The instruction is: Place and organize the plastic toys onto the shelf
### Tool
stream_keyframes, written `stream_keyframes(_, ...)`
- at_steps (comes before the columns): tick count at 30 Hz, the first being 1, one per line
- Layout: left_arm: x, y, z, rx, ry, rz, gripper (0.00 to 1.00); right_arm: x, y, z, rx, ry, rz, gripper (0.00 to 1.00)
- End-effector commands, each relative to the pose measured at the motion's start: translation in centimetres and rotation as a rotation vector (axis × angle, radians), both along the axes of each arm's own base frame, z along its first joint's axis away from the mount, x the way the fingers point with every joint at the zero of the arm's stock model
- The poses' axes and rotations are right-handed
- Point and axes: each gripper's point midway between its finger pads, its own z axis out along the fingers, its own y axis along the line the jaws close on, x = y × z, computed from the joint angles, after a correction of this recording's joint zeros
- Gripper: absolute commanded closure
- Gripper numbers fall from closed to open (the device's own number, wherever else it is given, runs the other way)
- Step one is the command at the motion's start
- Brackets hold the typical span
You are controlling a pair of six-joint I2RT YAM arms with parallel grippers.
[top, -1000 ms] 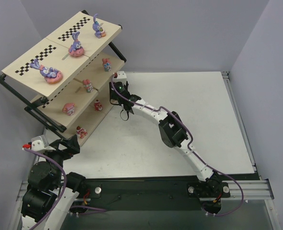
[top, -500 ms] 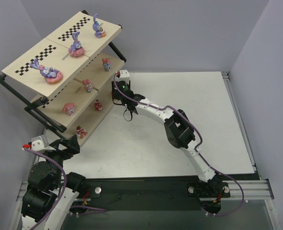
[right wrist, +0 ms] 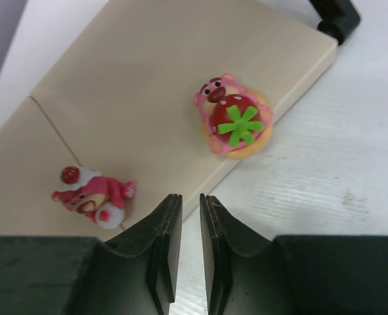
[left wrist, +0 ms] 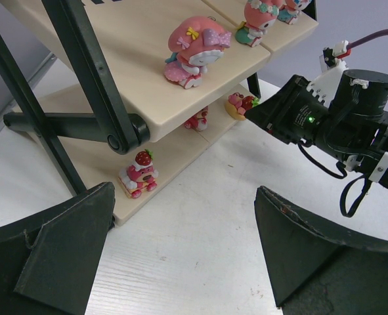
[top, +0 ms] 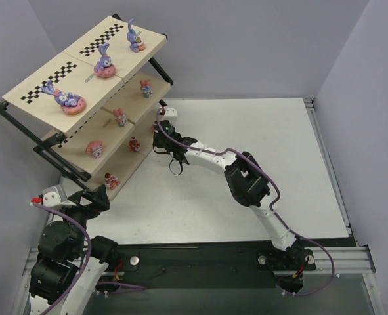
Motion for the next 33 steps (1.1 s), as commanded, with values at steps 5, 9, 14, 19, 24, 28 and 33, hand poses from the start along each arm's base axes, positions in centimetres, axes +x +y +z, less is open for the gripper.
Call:
stream_keyframes(5, -2.1, 1.0, 2.6, -0.048, -0.155, 0.014, 0.03, 1.3, 1.3, 2.9, 0.261, 0.031, -0.031, 0.85)
stream_keyframes(9, -2.1, 1.0, 2.5, -0.048, -0.153, 0.014, 0.03, 1.4, 1.2, 1.6, 0.302, 0.078, -0.031, 0.93)
stream_keyframes(14, -2.1, 1.0, 2.6, -0.047, -0.156, 0.011, 0.03, 1.7, -0.1, -0.2, 0.307, 0.118, -0.078, 1.00)
stream_keyframes(19, -2.1, 1.0, 2.6, -0.047, -0.155, 0.012, 0.03, 1.9, -0.7, -1.5, 0.318, 0.148, -0.089, 1.00)
stream_keyframes(24, -2.1, 1.0, 2.6, -0.047, -0.155, 0.011, 0.03, 2.4, -0.8, -1.9, 0.327, 0.154, -0.093, 1.00)
stream_keyframes(28, -2.1, 1.0, 2.6, -0.049, -0.156, 0.012, 0.03, 3.0, -0.8, -2.6, 0.347, 0.176, -0.106, 1.00)
stream_keyframes(33, -2.1, 1.0, 2.6, -0.049, -0.156, 0.011, 0.03, 3.4, -0.7, -3.2, 0.384, 0.184, -0.115, 1.00)
